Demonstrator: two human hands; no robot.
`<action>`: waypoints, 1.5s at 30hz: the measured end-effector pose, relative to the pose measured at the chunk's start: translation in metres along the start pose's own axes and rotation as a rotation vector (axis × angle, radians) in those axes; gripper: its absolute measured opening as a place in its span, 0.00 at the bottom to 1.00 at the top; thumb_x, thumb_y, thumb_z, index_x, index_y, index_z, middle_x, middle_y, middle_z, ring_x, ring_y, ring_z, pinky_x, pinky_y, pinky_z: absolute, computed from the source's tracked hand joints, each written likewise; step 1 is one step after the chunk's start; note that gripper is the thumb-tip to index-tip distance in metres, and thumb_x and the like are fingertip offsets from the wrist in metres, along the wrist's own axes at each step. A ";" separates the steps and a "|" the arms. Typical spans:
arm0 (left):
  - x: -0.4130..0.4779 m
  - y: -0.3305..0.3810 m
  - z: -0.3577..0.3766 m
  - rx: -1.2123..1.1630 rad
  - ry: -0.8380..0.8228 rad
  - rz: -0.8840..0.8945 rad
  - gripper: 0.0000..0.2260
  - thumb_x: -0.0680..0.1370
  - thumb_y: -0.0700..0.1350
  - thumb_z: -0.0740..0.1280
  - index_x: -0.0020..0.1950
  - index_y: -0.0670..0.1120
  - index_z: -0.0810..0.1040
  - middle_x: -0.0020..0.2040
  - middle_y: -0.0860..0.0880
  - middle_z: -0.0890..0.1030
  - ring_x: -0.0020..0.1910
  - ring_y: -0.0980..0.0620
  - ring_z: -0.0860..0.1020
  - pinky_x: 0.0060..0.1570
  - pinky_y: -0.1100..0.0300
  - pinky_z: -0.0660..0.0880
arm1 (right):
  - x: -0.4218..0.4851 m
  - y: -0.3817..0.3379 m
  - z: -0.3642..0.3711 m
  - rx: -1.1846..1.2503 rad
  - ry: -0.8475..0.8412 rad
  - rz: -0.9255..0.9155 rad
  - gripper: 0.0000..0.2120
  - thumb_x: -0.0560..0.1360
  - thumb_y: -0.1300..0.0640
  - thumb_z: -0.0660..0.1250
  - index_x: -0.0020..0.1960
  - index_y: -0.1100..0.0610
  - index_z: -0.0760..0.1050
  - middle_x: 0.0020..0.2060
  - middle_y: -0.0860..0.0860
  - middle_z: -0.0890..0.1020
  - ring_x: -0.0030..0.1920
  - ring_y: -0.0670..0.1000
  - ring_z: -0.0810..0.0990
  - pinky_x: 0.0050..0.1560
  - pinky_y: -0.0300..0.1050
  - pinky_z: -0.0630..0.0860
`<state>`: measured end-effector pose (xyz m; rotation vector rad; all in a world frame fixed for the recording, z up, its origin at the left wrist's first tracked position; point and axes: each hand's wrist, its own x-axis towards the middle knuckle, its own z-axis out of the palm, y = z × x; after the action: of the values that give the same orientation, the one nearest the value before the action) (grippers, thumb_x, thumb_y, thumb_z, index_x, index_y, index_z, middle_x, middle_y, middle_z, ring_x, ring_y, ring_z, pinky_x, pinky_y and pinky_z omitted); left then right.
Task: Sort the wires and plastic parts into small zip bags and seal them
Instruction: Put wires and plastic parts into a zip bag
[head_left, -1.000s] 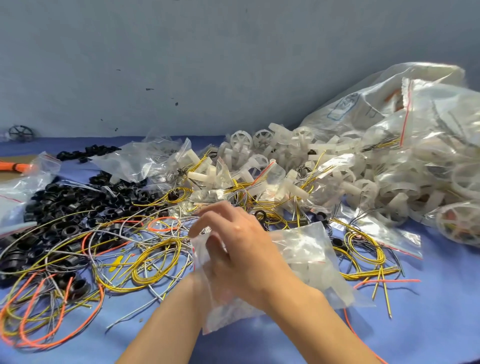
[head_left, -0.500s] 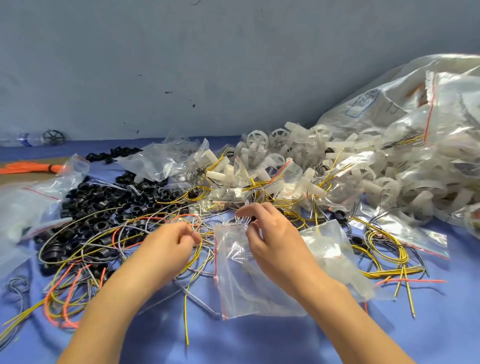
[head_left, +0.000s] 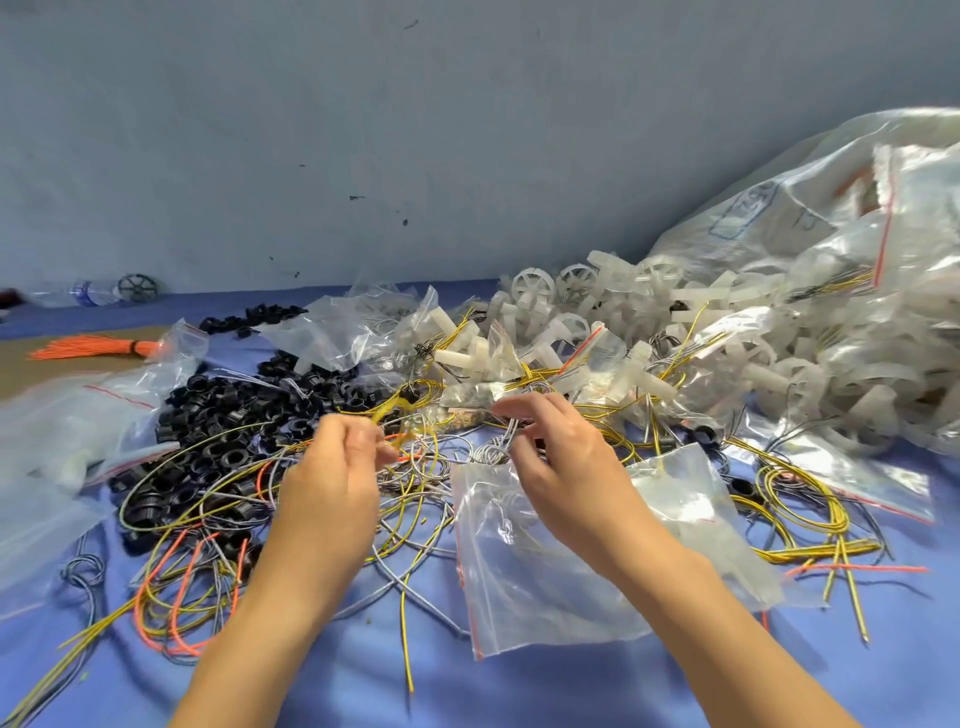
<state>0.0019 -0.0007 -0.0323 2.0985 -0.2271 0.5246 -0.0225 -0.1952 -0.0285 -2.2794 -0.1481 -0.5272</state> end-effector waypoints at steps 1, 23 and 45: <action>0.003 0.005 0.000 -0.141 0.052 -0.050 0.11 0.84 0.47 0.55 0.46 0.49 0.74 0.39 0.52 0.83 0.41 0.54 0.81 0.45 0.55 0.73 | 0.001 0.000 0.001 0.031 -0.006 0.014 0.15 0.78 0.61 0.59 0.62 0.51 0.75 0.59 0.46 0.77 0.58 0.47 0.77 0.61 0.46 0.71; 0.010 0.026 0.012 -0.713 0.191 -0.196 0.13 0.83 0.43 0.56 0.47 0.49 0.79 0.37 0.53 0.81 0.34 0.57 0.78 0.37 0.62 0.76 | 0.013 -0.034 -0.001 0.726 -0.168 0.107 0.09 0.80 0.53 0.64 0.48 0.52 0.83 0.38 0.49 0.83 0.37 0.45 0.78 0.43 0.42 0.74; 0.009 0.028 0.008 -0.826 0.036 -0.182 0.10 0.72 0.52 0.68 0.47 0.48 0.83 0.41 0.55 0.84 0.41 0.61 0.80 0.42 0.67 0.77 | 0.005 -0.016 -0.020 1.096 -0.514 0.231 0.15 0.78 0.60 0.62 0.63 0.62 0.77 0.41 0.49 0.82 0.42 0.46 0.81 0.48 0.41 0.79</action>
<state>0.0024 -0.0226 -0.0111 1.2875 -0.1865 0.2836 -0.0285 -0.1985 -0.0035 -1.2684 -0.3245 0.2561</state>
